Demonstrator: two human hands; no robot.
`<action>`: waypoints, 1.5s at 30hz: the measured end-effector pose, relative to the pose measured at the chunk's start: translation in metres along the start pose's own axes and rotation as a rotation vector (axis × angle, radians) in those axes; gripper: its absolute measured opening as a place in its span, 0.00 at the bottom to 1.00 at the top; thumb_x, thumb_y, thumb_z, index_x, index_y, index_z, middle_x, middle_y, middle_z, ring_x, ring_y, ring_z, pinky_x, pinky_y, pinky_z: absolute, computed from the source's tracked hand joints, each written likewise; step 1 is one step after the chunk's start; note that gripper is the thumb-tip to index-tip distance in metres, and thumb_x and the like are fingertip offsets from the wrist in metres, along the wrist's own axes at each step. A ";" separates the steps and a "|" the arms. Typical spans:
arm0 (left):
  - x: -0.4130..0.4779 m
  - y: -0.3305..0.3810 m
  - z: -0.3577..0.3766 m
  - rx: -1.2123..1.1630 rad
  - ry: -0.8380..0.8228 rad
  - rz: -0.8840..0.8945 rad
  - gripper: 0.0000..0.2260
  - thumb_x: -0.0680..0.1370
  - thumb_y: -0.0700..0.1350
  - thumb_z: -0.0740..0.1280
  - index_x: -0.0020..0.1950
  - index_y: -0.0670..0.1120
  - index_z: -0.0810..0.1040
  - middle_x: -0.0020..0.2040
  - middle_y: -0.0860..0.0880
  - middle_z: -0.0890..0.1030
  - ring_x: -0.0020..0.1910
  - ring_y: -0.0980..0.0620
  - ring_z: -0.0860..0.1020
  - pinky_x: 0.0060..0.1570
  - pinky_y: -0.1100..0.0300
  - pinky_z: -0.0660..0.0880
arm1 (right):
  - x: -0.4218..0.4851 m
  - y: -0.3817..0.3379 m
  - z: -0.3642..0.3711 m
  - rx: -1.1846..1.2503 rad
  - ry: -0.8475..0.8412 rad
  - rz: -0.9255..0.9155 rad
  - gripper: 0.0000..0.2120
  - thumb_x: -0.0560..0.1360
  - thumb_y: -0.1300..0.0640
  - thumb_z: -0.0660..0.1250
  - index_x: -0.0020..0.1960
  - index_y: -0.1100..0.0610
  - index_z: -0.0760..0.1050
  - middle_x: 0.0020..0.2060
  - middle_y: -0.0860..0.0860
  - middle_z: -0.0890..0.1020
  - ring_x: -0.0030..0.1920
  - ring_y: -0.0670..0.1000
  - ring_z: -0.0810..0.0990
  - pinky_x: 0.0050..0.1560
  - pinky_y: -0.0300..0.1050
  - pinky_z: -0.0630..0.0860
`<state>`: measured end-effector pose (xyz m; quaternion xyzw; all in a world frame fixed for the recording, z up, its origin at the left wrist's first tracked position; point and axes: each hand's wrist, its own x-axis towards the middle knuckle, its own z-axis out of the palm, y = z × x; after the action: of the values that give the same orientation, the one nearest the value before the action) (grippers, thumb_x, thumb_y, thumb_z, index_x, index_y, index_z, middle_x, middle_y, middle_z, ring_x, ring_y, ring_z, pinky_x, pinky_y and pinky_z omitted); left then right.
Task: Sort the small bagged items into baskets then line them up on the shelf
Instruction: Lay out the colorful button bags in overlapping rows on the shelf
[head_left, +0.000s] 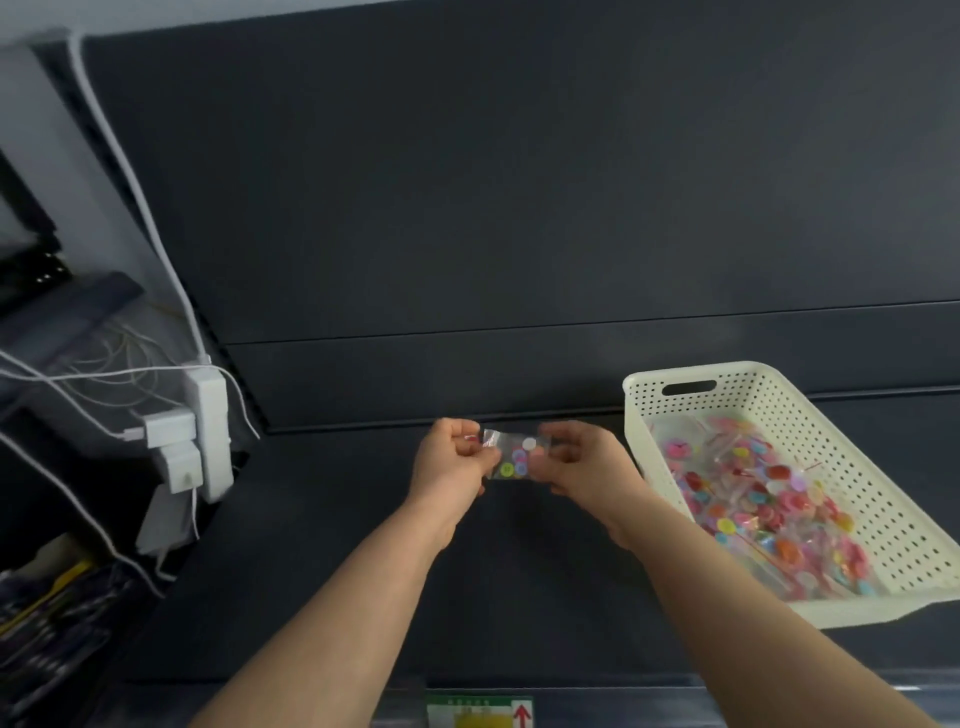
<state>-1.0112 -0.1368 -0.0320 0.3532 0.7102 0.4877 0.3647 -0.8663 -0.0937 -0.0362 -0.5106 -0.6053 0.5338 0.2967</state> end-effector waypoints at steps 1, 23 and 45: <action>0.003 -0.008 -0.005 0.062 0.015 -0.009 0.12 0.76 0.39 0.70 0.57 0.48 0.74 0.48 0.50 0.80 0.43 0.55 0.79 0.38 0.61 0.75 | 0.003 0.004 0.008 -0.080 0.002 0.009 0.21 0.72 0.57 0.73 0.64 0.54 0.74 0.43 0.50 0.82 0.45 0.48 0.81 0.47 0.44 0.79; 0.070 -0.056 -0.043 0.684 0.217 0.065 0.20 0.76 0.56 0.69 0.62 0.48 0.69 0.49 0.52 0.82 0.50 0.50 0.80 0.40 0.55 0.76 | 0.064 0.010 0.090 -0.583 0.175 -0.096 0.10 0.72 0.51 0.72 0.50 0.52 0.77 0.47 0.48 0.79 0.46 0.48 0.79 0.46 0.45 0.77; -0.030 0.069 0.179 0.915 -0.313 0.695 0.09 0.79 0.48 0.66 0.57 0.54 0.81 0.55 0.53 0.82 0.54 0.51 0.79 0.52 0.54 0.78 | -0.051 0.044 -0.175 -0.866 0.533 0.048 0.17 0.77 0.62 0.58 0.59 0.46 0.75 0.51 0.46 0.79 0.49 0.51 0.78 0.43 0.46 0.76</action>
<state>-0.8321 -0.0651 -0.0076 0.7538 0.6289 0.1651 0.0947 -0.6795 -0.0852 -0.0239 -0.7188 -0.6625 0.0915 0.1895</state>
